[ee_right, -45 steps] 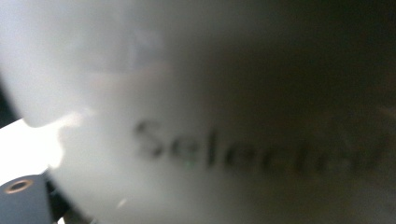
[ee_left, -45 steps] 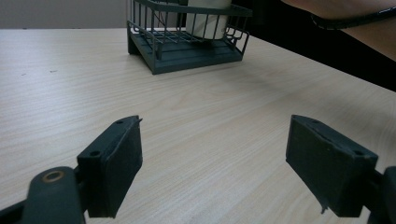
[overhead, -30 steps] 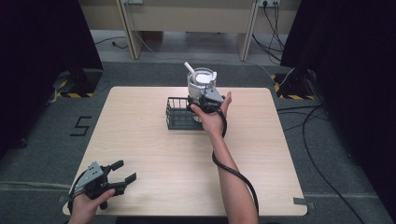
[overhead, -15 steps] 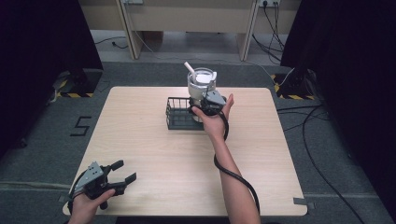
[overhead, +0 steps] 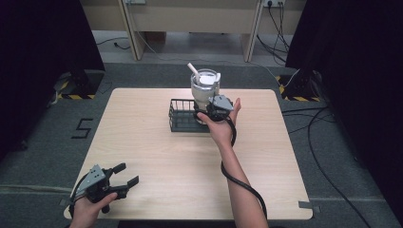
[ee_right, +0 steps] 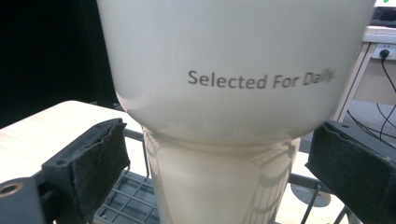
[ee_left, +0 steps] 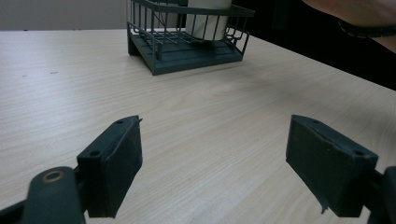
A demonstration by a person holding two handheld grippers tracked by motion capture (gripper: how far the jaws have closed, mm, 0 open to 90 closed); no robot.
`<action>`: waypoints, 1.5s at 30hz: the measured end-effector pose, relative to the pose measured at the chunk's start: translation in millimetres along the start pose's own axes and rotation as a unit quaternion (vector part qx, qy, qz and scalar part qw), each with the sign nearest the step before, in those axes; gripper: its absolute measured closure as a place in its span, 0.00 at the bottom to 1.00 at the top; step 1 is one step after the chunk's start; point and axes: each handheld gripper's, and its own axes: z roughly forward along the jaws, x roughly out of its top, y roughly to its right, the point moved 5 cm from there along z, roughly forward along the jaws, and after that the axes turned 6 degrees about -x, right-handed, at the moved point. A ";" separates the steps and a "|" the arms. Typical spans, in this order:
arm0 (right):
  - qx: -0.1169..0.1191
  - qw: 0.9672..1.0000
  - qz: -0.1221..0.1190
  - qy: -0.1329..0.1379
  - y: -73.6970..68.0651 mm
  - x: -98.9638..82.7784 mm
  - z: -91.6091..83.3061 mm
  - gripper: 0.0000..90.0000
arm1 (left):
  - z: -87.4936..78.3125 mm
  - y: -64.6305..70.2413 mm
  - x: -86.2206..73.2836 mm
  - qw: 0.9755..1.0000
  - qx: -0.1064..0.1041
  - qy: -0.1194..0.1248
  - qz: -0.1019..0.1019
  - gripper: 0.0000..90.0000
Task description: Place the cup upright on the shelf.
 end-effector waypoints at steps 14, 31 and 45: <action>0.010 1.000 0.014 -0.009 8.3 -5.2 -22.3 0.07 | 0.2 0.3 -0.2 1.000 0.000 -0.001 0.001 0.20; 0.002 1.000 0.018 -0.015 29.6 -10.8 -54.1 0.09 | -0.1 0.3 -0.8 1.000 0.002 -0.002 0.002 0.20; -0.011 0.999 0.021 -0.023 42.9 -21.0 -73.2 0.10 | -0.9 0.4 -0.8 1.000 0.002 -0.003 0.002 0.20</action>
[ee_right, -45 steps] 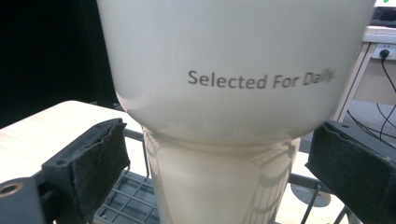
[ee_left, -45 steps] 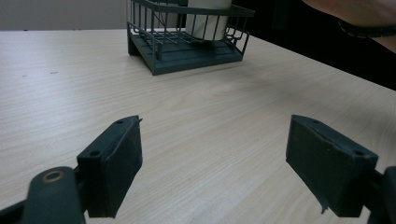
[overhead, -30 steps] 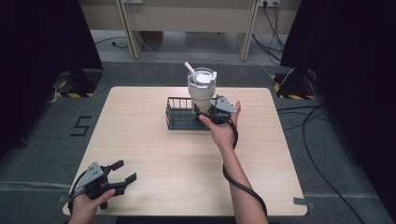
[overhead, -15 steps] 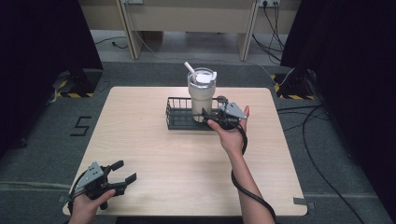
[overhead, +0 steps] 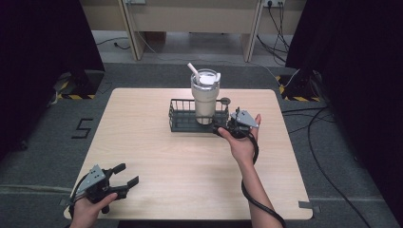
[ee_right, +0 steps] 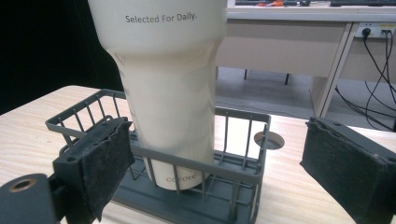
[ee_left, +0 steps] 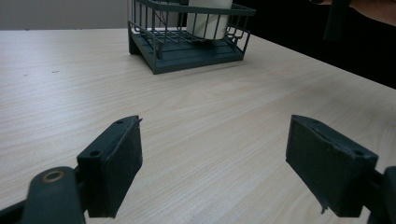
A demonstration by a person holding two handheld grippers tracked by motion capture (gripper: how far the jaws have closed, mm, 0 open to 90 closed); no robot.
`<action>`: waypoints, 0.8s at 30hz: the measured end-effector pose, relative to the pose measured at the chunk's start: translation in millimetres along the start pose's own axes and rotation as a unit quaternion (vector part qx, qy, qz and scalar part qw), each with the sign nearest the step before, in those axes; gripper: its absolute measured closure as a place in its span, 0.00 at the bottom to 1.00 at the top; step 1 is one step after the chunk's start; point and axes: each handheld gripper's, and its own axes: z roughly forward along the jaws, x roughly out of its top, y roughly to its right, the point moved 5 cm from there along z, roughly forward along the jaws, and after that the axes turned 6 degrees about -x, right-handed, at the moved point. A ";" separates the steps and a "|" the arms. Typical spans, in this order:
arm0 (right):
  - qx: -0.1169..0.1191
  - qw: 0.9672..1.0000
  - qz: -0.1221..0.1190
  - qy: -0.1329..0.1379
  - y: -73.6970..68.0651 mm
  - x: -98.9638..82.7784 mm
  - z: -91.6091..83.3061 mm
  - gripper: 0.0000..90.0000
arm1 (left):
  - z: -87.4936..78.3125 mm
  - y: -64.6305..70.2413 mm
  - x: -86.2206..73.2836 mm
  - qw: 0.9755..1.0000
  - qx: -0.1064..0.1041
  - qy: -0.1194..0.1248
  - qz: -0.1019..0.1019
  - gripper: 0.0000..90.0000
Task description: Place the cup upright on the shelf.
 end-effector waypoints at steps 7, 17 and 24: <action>-0.006 1.000 0.000 -0.003 5.8 -4.2 -10.0 0.11 | -0.3 -0.2 -0.1 1.000 0.000 0.000 0.000 0.20; -0.015 1.000 -0.003 -0.008 15.4 -13.0 -24.0 0.11 | -0.5 -0.1 -0.2 1.000 0.001 0.000 0.001 0.20; -0.024 1.000 0.000 -0.010 25.0 -22.2 -36.5 0.12 | -0.2 0.3 -0.5 1.000 0.000 -0.001 0.002 0.20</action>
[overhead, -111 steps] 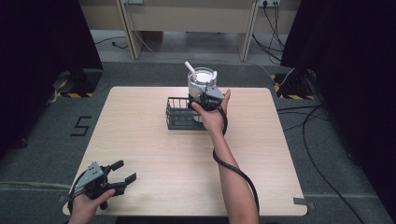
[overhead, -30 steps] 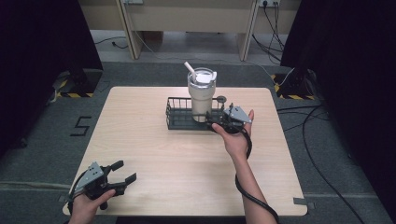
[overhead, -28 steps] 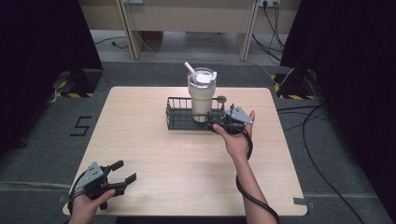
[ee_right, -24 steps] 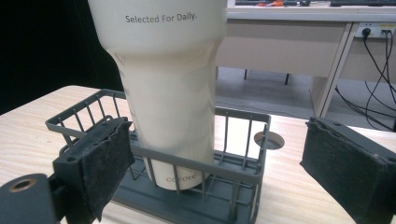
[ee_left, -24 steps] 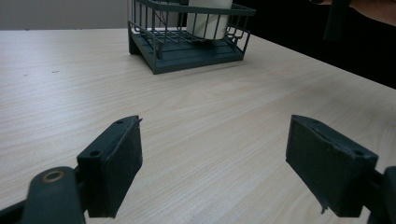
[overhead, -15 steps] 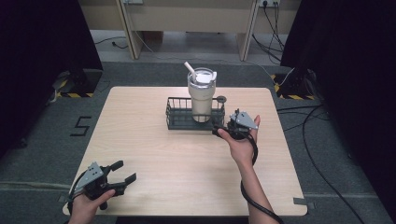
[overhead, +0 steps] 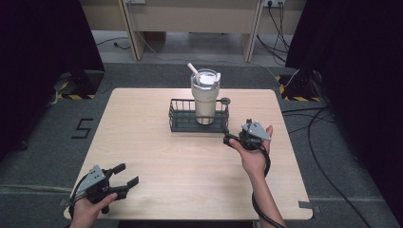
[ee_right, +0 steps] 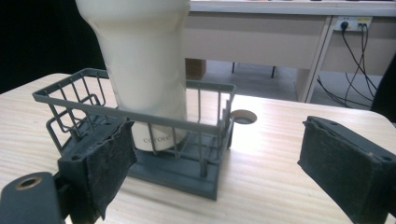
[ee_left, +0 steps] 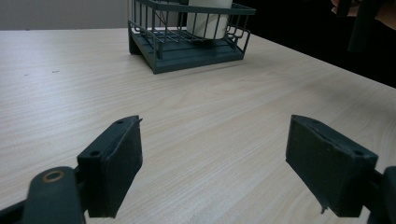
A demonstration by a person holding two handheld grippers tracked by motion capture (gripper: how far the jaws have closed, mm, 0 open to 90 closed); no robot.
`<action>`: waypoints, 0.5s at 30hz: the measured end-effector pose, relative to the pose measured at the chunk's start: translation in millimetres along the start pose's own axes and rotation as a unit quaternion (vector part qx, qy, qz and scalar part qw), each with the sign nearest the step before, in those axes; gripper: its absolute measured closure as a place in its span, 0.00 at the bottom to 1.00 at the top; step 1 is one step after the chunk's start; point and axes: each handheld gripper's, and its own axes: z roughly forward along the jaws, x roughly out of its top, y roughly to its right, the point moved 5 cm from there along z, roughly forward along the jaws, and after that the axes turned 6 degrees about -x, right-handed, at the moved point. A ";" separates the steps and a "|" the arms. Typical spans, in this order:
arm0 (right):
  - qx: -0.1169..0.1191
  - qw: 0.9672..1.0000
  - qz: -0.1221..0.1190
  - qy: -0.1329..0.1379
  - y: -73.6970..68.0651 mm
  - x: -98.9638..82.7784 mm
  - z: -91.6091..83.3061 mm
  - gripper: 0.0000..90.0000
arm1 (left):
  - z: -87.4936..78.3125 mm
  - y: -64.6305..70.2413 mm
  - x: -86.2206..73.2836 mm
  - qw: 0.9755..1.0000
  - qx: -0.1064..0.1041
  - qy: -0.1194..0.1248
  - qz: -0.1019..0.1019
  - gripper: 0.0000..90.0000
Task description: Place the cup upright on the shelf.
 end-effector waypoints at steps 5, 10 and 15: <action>-0.007 1.000 0.003 -0.002 6.6 -6.5 -8.4 0.13 | 0.0 0.1 0.0 1.000 0.000 0.000 0.000 0.20; -0.012 1.000 0.003 -0.004 11.8 -12.7 -16.7 0.13 | 0.0 0.1 -0.1 1.000 0.001 0.000 0.001 0.20; -0.015 1.000 0.004 -0.009 16.0 -19.9 -23.9 0.13 | 0.0 0.2 -0.1 1.000 0.002 0.000 0.001 0.20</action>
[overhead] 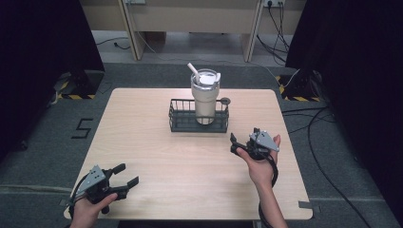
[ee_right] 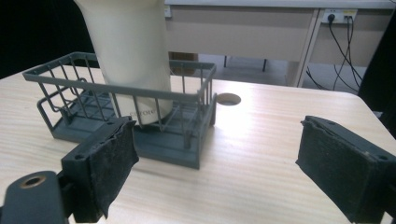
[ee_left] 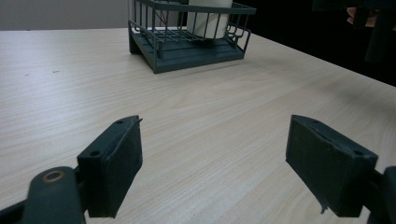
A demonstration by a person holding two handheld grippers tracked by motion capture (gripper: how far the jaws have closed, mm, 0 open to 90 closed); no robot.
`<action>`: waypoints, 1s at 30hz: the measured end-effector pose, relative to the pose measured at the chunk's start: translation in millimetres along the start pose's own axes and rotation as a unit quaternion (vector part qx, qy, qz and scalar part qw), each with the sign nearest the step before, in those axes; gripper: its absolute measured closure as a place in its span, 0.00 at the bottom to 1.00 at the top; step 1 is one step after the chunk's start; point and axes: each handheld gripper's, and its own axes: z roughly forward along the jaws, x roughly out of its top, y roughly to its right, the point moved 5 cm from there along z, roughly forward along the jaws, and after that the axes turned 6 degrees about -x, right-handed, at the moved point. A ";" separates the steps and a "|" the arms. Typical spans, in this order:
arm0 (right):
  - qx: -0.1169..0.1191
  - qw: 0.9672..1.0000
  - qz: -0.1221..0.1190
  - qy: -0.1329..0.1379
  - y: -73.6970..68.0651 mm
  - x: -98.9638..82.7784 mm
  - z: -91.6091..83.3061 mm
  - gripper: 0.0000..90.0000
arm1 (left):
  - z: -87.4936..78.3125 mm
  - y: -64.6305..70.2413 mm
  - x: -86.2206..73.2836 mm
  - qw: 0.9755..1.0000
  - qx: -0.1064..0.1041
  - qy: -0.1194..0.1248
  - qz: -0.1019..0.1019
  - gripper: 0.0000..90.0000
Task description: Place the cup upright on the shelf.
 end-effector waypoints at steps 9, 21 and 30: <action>-0.010 1.000 0.004 -0.007 9.3 -13.4 -11.1 0.14 | -0.2 0.3 -0.1 1.000 0.000 -0.001 0.001 0.20; -0.022 1.000 0.009 -0.017 21.0 -29.0 -23.7 0.15 | 0.1 0.5 -0.2 1.000 0.000 -0.002 0.002 0.20; -0.028 0.999 0.013 -0.022 25.8 -39.4 -29.6 0.15 | 0.1 0.6 -0.3 1.000 0.000 -0.002 0.002 0.20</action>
